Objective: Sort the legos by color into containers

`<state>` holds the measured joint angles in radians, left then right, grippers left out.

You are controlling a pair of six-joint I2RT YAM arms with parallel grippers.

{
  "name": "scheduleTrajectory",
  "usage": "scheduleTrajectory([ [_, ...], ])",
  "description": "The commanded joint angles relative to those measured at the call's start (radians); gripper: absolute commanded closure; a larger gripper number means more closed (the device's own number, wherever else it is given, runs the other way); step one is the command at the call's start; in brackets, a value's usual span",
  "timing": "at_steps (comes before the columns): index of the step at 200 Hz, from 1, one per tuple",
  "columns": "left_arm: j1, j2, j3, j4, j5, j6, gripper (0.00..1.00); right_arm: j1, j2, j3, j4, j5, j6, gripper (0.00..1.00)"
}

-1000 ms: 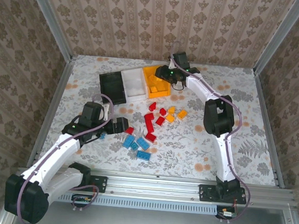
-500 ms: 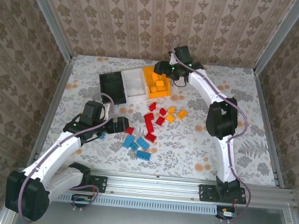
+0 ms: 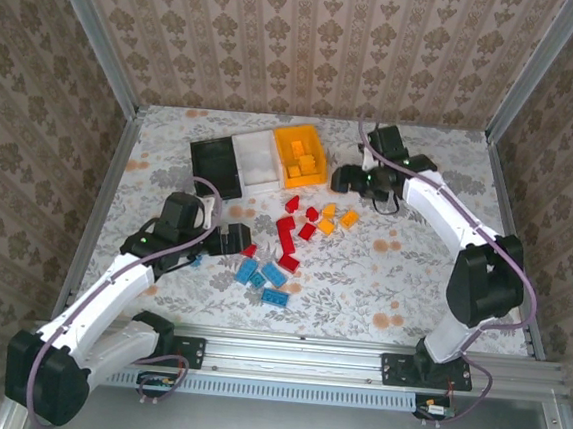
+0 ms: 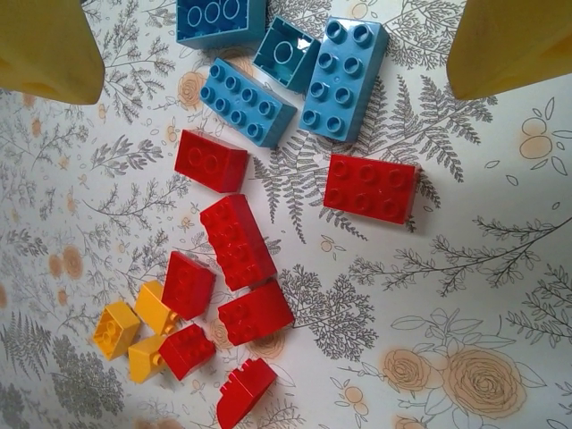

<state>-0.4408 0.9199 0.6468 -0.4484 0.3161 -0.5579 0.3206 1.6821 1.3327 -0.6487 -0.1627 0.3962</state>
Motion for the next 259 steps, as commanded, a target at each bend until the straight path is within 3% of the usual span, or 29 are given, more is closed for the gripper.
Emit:
scheduleTrajectory([
  [1,-0.037,-0.009,0.012,0.010,-0.026,-0.026,0.00,0.001,-0.031,-0.082,-0.008,0.067,0.047,0.18],
  [45,-0.064,0.002,0.023,0.000,-0.047,-0.019,0.00,0.011,0.022,-0.129,0.032,0.084,0.115,0.18],
  [157,-0.062,0.005,0.016,-0.027,-0.084,0.013,0.00,0.022,0.184,-0.023,0.028,0.125,0.112,0.23],
  [259,-0.047,-0.007,0.001,-0.035,-0.084,0.036,0.00,0.044,0.319,0.108,-0.042,0.210,0.076,0.34],
])
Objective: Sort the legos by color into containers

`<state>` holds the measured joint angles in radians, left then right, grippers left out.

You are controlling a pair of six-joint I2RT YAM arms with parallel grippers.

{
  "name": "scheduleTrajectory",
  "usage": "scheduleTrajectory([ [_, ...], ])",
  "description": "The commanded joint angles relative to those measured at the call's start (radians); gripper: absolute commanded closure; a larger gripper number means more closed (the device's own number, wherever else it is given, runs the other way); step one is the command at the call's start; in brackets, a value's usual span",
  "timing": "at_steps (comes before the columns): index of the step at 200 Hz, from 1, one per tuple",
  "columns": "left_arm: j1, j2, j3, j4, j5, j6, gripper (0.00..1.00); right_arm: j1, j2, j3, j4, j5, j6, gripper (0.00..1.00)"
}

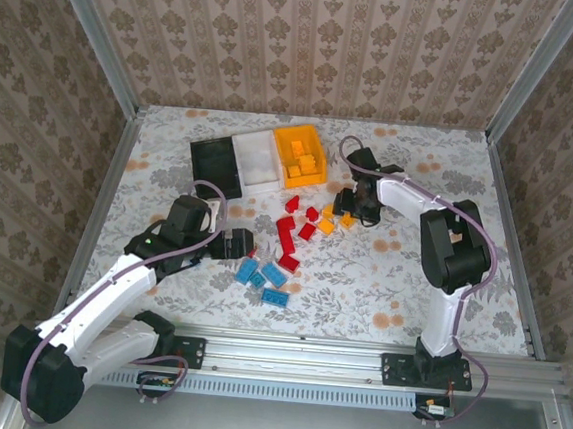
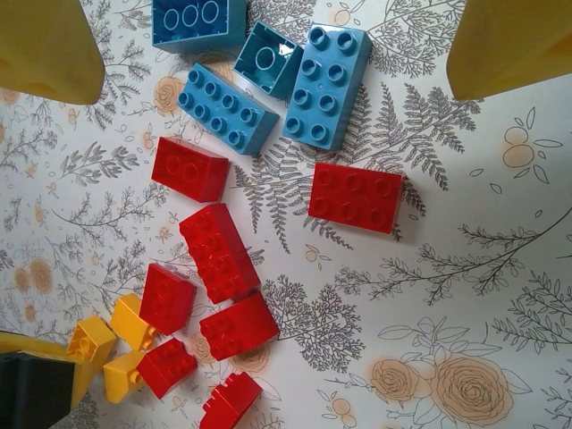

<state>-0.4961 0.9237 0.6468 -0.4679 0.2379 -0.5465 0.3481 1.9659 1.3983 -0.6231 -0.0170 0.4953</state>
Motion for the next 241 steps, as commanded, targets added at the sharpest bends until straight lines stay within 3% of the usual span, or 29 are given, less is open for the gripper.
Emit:
scheduleTrajectory([
  [1,0.008,-0.011,0.001,-0.015,-0.006,0.025,0.00,0.017,0.037,0.043,-0.068,0.064,-0.025,0.34],
  [82,0.024,-0.036,-0.014,-0.017,0.006,0.020,0.00,0.040,0.035,0.017,-0.095,0.136,-0.044,0.37],
  [160,0.025,-0.056,-0.019,-0.011,0.015,-0.004,0.00,0.029,-0.018,-0.049,-0.063,0.129,-0.056,0.63],
  [241,0.027,-0.063,-0.018,-0.012,0.009,-0.015,0.00,0.028,-0.150,-0.069,0.010,-0.002,-0.064,0.66],
])
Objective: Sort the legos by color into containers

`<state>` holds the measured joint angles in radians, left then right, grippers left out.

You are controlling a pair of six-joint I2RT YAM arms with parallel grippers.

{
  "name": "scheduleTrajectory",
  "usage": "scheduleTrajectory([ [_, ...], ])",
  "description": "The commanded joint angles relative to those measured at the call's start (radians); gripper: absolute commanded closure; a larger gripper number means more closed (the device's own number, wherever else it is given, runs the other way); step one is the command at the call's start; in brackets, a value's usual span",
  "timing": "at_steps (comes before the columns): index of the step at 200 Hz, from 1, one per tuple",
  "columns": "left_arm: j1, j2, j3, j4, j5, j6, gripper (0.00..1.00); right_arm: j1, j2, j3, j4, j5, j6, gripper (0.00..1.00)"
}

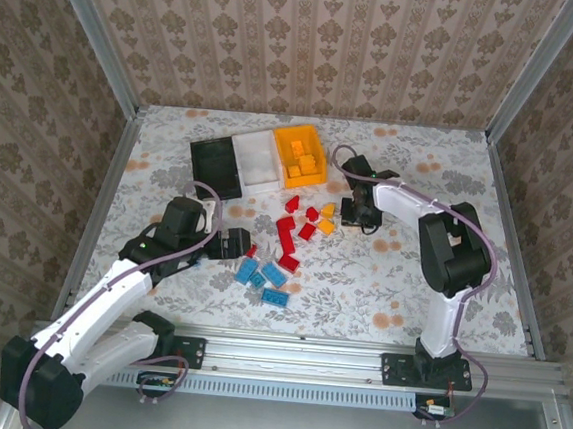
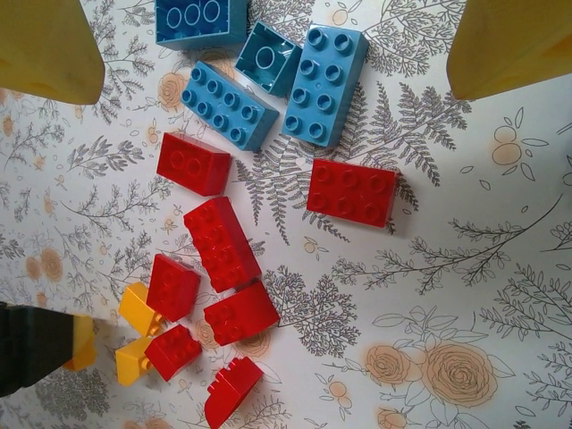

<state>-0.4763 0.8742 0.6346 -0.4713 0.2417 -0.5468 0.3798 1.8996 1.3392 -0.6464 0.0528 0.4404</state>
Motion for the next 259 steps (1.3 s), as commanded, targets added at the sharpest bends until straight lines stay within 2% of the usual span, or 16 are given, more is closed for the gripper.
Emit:
scheduleTrajectory([
  [1,0.008,-0.014,-0.006,-0.008,0.005,-0.015,0.00,-0.004,-0.085,-0.009,0.035,-0.075,-0.008,0.66],
  [37,0.011,-0.005,-0.006,0.005,0.007,-0.017,0.00,-0.003,-0.137,0.014,0.073,-0.195,0.010,0.67],
  [59,0.012,-0.005,-0.007,0.007,0.001,-0.022,0.00,-0.004,-0.113,0.067,0.106,-0.251,0.022,0.68],
  [86,0.015,-0.008,0.003,-0.028,-0.020,-0.024,0.00,0.002,0.008,0.219,0.106,-0.319,0.039,0.69],
  [103,0.015,-0.024,0.014,-0.095,-0.080,-0.031,0.00,0.004,0.101,0.337,0.105,-0.349,0.050,0.70],
  [139,0.153,-0.065,0.009,-0.179,-0.074,-0.048,0.00,0.008,0.298,0.583,0.096,-0.364,0.073,0.69],
  [168,0.260,-0.076,0.001,-0.229,-0.028,-0.041,0.00,0.010,0.428,0.769,0.055,-0.370,0.077,0.63],
  [185,0.292,-0.078,-0.003,-0.246,-0.030,-0.042,0.00,0.012,0.482,0.858,0.027,-0.374,0.077,0.48],
  [200,0.302,-0.066,-0.003,-0.253,-0.044,-0.055,0.00,0.011,0.510,0.922,-0.003,-0.377,0.074,0.41],
  [234,0.324,0.014,0.003,-0.276,-0.086,-0.061,0.00,0.010,0.453,0.912,-0.008,-0.385,0.060,0.35],
  [259,0.327,0.068,0.013,-0.282,-0.131,-0.053,0.00,0.011,0.309,0.731,0.065,-0.399,0.062,0.36],
])
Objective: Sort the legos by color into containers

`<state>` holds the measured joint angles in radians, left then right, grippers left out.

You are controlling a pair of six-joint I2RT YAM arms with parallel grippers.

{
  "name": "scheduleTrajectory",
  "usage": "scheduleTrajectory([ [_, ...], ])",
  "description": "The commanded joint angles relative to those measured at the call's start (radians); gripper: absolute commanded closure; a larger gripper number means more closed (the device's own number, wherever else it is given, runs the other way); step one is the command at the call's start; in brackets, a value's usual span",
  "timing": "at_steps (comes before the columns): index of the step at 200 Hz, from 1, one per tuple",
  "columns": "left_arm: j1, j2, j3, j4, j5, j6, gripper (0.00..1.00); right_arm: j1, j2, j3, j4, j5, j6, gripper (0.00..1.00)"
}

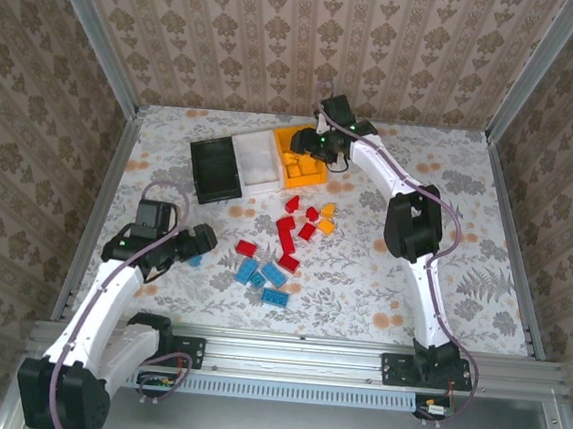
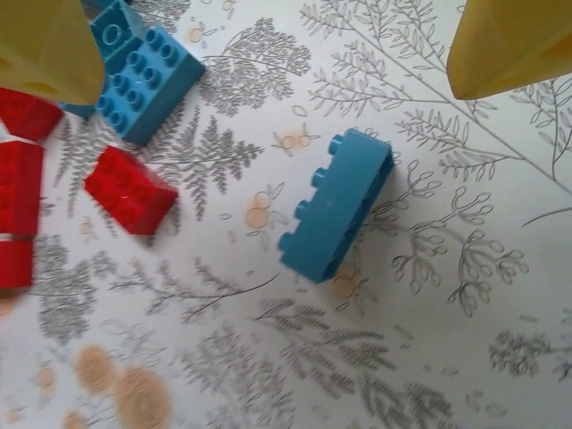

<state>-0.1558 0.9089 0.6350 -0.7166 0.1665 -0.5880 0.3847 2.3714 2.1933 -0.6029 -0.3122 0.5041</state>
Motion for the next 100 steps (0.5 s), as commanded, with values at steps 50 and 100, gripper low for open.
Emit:
scheduleTrajectory([
  [50,-0.049,0.138,0.005,-0.006,-0.137,0.000,0.06,0.005,-0.485,-0.621,0.188,-0.043,-0.016,0.35],
  [100,-0.144,0.299,0.028,0.049,-0.198,0.003,0.14,0.004,-0.644,-0.908,0.215,-0.045,-0.042,0.36],
])
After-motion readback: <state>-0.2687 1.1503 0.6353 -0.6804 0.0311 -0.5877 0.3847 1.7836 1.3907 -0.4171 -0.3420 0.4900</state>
